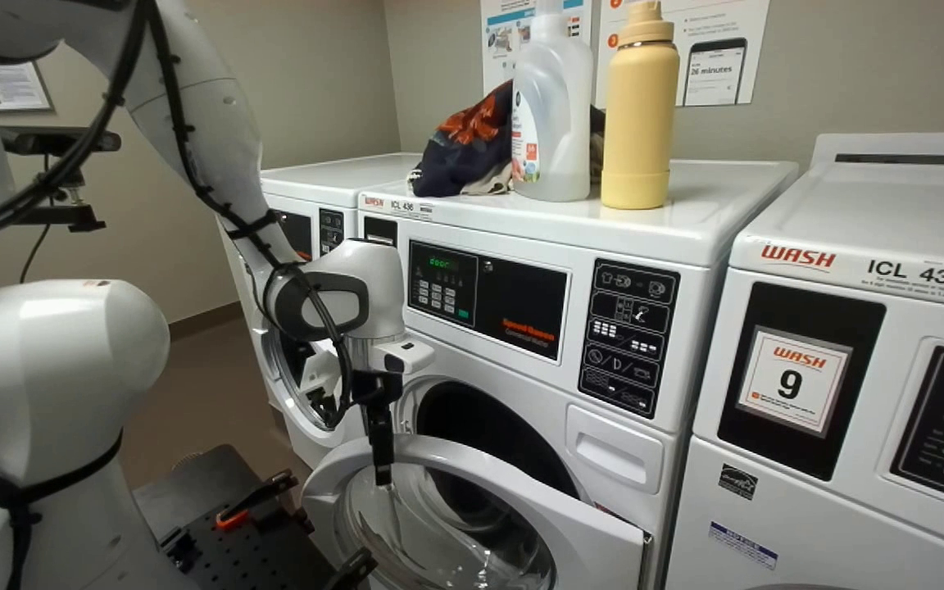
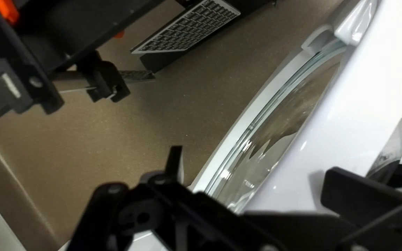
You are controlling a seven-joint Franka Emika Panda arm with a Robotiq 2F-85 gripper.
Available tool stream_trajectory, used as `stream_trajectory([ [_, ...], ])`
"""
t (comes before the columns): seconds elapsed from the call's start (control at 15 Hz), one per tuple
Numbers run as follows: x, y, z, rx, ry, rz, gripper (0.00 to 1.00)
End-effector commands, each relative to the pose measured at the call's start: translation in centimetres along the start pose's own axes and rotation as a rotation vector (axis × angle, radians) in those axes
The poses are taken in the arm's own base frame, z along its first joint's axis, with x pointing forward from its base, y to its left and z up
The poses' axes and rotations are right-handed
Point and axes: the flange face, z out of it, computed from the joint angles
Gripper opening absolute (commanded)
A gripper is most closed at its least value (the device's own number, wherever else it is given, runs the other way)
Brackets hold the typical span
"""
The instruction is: Open the middle washing machine door
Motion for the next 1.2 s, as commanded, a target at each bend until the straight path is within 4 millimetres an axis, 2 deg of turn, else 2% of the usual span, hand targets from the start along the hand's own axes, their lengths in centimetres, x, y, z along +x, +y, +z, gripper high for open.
stream_trajectory([
  [0.0, 1.2, 2.7, -0.5, -0.046, -0.031, 0.049, 1.00],
  [0.47, 1.4, 5.9, -0.9, -0.118, -0.126, 0.071, 1.00],
  [1.13, 1.4, 6.8, -2.4, -0.156, -0.161, 0.062, 1.00],
])
